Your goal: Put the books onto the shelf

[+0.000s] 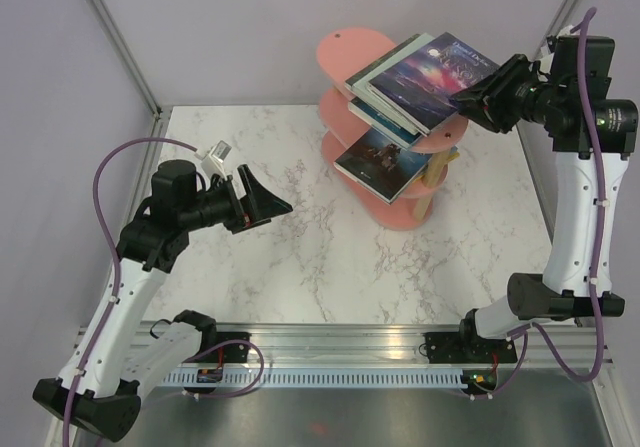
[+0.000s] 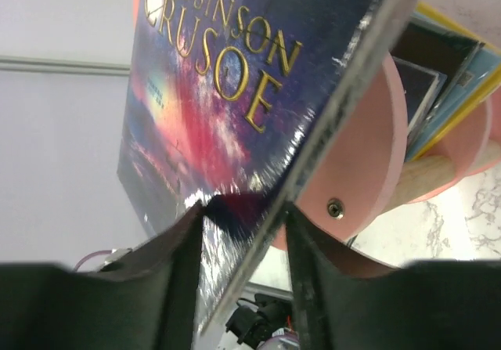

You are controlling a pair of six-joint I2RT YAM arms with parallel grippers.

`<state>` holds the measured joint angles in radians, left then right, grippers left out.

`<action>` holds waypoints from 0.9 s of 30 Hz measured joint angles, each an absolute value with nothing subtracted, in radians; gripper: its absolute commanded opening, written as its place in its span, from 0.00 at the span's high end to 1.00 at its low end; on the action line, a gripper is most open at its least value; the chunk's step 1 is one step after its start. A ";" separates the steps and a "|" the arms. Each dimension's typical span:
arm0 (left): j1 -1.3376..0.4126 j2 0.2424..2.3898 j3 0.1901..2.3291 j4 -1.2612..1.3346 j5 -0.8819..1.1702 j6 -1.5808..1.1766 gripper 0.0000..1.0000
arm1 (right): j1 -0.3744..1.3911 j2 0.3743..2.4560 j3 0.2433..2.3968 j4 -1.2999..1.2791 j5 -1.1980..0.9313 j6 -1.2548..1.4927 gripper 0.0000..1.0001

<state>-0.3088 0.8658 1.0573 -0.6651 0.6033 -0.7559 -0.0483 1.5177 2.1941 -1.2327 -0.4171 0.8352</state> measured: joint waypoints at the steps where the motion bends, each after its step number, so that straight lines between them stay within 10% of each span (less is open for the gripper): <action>1: -0.309 0.868 1.057 -0.665 0.603 -0.754 0.03 | -0.051 1.518 2.201 -1.238 -0.423 0.847 0.72; 6: -0.309 0.871 1.057 -0.665 0.603 -0.749 0.03 | -0.059 1.505 2.228 -1.237 -0.426 0.850 0.93; 17: -0.309 0.889 1.072 -0.668 0.603 -0.738 0.03 | -0.056 1.501 2.228 -1.220 -0.423 0.864 0.94; 21: -0.309 0.888 1.077 -0.669 0.603 -0.735 0.03 | -0.057 1.466 2.199 -1.202 -0.387 0.857 0.74; 24: -0.309 0.888 1.084 -0.675 0.601 -0.728 0.00 | -0.056 1.367 2.101 -1.152 -0.366 0.843 0.21; 27: -0.309 0.888 1.102 -0.687 0.578 -0.710 0.00 | -0.056 1.215 1.959 -1.098 -0.346 0.833 0.02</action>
<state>-0.3088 0.8883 1.1015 -0.6868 0.5777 -0.7097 -0.0563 1.2148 1.9587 -1.0981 -0.3462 0.8333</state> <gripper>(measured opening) 0.994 0.869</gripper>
